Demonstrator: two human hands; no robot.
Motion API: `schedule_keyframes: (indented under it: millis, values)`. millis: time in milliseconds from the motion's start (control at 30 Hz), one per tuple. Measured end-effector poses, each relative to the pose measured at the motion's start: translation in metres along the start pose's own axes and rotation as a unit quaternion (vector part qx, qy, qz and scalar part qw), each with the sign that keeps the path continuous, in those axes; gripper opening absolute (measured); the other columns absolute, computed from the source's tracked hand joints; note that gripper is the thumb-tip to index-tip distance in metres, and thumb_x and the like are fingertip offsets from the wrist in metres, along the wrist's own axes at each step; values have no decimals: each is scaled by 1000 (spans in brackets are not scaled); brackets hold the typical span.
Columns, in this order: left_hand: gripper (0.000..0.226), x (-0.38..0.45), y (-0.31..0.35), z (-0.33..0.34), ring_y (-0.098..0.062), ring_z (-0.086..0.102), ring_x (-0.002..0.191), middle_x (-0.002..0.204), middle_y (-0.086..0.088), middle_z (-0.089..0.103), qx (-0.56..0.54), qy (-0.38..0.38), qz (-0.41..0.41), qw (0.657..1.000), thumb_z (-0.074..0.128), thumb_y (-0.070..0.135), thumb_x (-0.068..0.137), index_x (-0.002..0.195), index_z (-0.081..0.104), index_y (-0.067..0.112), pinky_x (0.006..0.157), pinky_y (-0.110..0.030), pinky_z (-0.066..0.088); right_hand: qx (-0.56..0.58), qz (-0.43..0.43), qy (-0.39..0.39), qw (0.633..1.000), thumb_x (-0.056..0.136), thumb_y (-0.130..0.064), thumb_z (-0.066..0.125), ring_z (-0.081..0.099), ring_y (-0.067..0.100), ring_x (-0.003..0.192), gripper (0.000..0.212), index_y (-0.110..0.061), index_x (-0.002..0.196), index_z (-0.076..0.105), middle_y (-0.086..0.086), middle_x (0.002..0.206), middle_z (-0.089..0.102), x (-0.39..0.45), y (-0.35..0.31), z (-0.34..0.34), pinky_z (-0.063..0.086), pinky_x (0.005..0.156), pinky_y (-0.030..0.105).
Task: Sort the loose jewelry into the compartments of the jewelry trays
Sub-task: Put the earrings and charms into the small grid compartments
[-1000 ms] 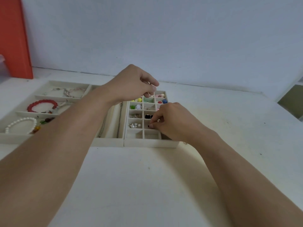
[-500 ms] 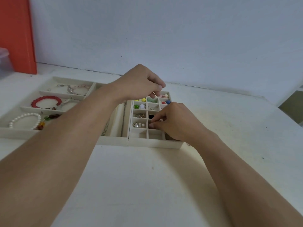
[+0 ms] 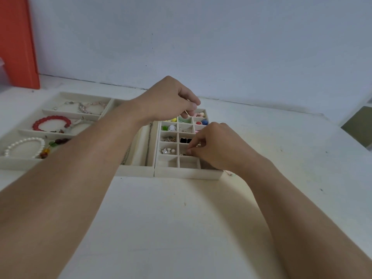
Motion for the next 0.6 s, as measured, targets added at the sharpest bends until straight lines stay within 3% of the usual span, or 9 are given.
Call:
schedule_keyframes:
  millis: [233, 433, 600]
  values:
    - [14, 0, -1, 2, -1, 71, 68, 77, 10, 77, -1, -1, -2, 1000, 69, 16, 93, 103, 78, 19, 80, -28, 58, -27, -49, -17, 998, 87, -25, 75, 45, 10, 79, 13, -37, 88, 80, -18, 67, 53, 3, -16, 6, 43, 68, 30]
    - [14, -1, -1, 1, -2, 71, 69, 77, 11, 77, -4, -1, -6, 1000, 69, 16, 93, 102, 78, 21, 81, -28, 58, -48, -57, -48, 996, 91, -22, 71, 58, 9, 85, 17, -37, 93, 80, -15, 83, 67, 4, -19, 10, 55, 79, 40]
    - [14, -2, 0, -1, -2, 71, 70, 77, 12, 77, -5, 1, -4, 1000, 70, 16, 93, 102, 78, 21, 85, -31, 59, -43, -50, -73, 995, 92, -22, 71, 63, 8, 92, 19, -37, 97, 81, -17, 90, 75, 6, -18, 14, 56, 85, 37]
Point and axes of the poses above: each hand's wrist, its own x-axis towards the middle knuckle, its own z-axis out of the palm, y = z × x, the point moved 10 cm from there along x, towards the middle knuckle
